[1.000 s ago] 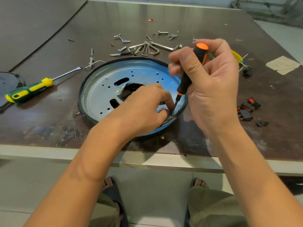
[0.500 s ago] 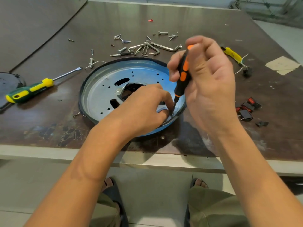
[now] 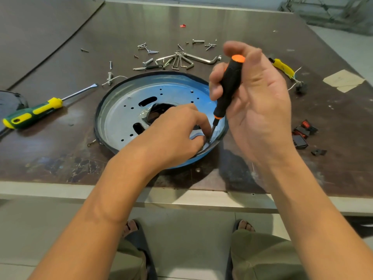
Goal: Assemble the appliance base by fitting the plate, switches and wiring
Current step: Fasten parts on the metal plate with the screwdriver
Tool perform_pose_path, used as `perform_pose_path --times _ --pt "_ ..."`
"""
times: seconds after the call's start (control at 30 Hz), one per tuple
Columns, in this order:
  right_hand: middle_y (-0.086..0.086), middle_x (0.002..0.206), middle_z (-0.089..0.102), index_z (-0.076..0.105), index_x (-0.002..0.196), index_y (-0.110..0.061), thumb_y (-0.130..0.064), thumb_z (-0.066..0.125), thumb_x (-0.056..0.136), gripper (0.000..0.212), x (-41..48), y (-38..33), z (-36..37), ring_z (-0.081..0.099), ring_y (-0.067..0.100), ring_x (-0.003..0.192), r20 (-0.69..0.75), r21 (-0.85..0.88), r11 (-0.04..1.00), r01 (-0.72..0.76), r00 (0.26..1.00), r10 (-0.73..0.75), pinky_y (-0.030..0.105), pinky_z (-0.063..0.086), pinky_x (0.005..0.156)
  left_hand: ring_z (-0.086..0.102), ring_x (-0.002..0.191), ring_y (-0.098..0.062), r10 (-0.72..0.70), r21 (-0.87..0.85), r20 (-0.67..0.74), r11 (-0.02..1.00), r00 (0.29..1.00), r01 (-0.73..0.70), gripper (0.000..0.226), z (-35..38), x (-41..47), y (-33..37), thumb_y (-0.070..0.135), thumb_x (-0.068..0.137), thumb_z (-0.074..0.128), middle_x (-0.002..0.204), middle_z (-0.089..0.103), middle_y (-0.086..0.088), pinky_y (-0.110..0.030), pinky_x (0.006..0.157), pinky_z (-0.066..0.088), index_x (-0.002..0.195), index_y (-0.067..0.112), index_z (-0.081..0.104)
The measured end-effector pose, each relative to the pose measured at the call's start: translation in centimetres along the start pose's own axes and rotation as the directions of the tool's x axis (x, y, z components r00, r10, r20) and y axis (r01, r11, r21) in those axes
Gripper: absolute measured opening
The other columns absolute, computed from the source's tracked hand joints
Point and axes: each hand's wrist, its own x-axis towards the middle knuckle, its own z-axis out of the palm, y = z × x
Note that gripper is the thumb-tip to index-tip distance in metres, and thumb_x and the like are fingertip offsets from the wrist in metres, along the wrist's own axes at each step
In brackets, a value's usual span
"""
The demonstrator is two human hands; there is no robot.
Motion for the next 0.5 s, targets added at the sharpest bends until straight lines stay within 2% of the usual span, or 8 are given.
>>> perform_pose_path --times 0.1,0.2,0.27,0.33,0.4,0.5 --pt "0.011 0.093 0.064 0.058 0.114 0.002 -0.013 0.033 0.107 0.03 0.05 -0.31 -0.1 0.059 0.021 0.08 0.034 -0.037 0.999 -0.024 0.999 0.026 0.031 0.05 0.076 0.055 0.101 -0.015 -0.004 0.002 0.001 1.0 1.0 0.004 0.018 0.1 -0.01 0.0 0.026 0.091 0.063 0.108 0.06 0.005 -0.041 0.092 0.048 0.085 0.043 0.061" --pt "0.013 0.099 0.068 0.061 0.107 0.002 -0.009 0.041 0.105 0.023 0.06 -0.3 0.02 0.066 0.029 0.094 0.065 -0.117 0.993 0.025 0.998 -0.017 0.039 0.053 0.083 0.057 0.101 -0.015 -0.001 0.0 -0.024 1.0 1.0 0.001 0.014 0.17 -0.01 -0.08 0.024 0.09 0.063 0.109 0.061 0.005 -0.039 0.092 0.049 0.091 0.037 0.069" --pt "0.015 0.097 0.07 0.061 0.106 0.0 -0.007 0.049 0.102 0.015 -0.14 -0.11 0.24 0.069 0.033 0.098 0.065 -0.141 0.988 0.061 0.997 -0.052 0.04 0.054 0.081 0.057 0.102 -0.014 -0.005 -0.003 -0.028 1.0 1.0 0.005 0.016 0.17 -0.02 -0.16 0.02 0.09 0.063 0.109 0.061 0.006 -0.034 0.091 0.048 0.093 0.033 0.071" --pt "0.018 0.092 0.071 0.057 0.102 -0.006 -0.004 0.058 0.098 0.004 -0.38 0.09 0.5 0.071 0.036 0.094 0.036 -0.124 0.989 0.083 0.996 -0.079 0.039 0.056 0.075 0.056 0.103 -0.011 -0.017 -0.02 -0.006 1.0 1.0 0.016 0.024 0.1 -0.09 -0.2 0.012 0.09 0.063 0.112 0.059 0.007 -0.024 0.085 0.045 0.09 0.035 0.067" --pt "0.019 0.087 0.07 0.052 0.098 -0.011 -0.004 0.062 0.095 0.012 -0.52 0.12 0.64 0.072 0.034 0.083 0.01 -0.108 0.99 0.085 0.996 -0.085 0.037 0.055 0.067 0.054 0.103 -0.008 -0.037 -0.047 0.021 0.998 0.999 0.038 0.032 -0.07 -0.19 -0.13 0.007 0.091 0.062 0.113 0.057 0.009 -0.016 0.08 0.041 0.088 0.039 0.063" --pt "0.009 0.08 0.062 0.052 0.097 -0.013 -0.01 0.062 0.096 0.011 -0.47 0.03 0.58 0.06 0.021 0.066 0.005 -0.103 0.993 0.061 0.998 -0.061 0.029 0.048 0.061 0.056 0.103 -0.012 -0.035 -0.032 0.03 0.999 0.999 0.036 0.033 -0.08 -0.15 -0.1 0.006 0.092 0.059 0.112 0.057 0.007 -0.027 0.087 0.047 0.092 0.038 0.065"
